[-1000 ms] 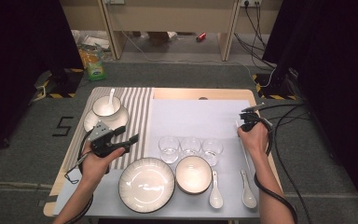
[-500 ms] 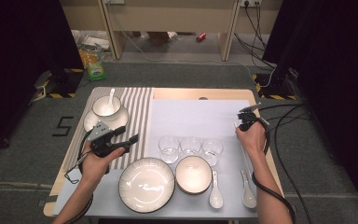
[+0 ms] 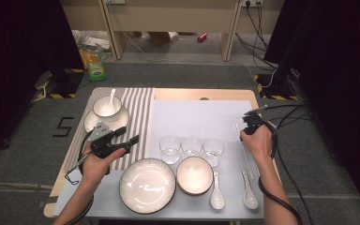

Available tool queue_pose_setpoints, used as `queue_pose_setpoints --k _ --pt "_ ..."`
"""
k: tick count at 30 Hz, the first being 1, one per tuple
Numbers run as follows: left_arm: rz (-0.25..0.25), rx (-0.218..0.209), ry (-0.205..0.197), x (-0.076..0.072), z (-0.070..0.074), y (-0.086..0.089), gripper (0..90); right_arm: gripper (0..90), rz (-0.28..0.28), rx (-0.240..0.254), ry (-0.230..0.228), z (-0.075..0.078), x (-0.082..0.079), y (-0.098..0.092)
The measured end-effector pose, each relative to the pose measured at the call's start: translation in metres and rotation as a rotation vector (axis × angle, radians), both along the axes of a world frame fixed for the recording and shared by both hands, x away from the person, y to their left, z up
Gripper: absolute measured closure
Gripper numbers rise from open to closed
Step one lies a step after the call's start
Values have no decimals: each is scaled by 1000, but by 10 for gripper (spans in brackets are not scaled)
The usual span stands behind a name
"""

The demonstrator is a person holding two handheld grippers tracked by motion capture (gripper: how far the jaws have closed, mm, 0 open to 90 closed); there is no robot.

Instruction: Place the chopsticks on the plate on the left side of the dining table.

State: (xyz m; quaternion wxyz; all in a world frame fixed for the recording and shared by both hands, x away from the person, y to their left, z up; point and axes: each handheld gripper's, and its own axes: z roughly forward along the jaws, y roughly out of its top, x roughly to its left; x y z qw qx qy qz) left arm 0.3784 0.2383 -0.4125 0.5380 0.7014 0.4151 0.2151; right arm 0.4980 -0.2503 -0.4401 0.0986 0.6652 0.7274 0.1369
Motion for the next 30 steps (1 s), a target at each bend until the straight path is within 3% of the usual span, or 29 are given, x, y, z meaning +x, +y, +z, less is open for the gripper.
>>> queue_pose_setpoints --k 4,11,26,30 --pt "1 1 -3 0 0 0 315 757 5 -1 30 2 -14 -4" --pt "1 1 0 0 0 0 315 766 11 6 99 -3 -22 -2" --pt "5 -4 -1 0 0 2 315 806 -10 -29 156 -9 -16 5" --pt "6 -6 -2 0 0 2 315 821 -10 -41 193 -9 -11 7"
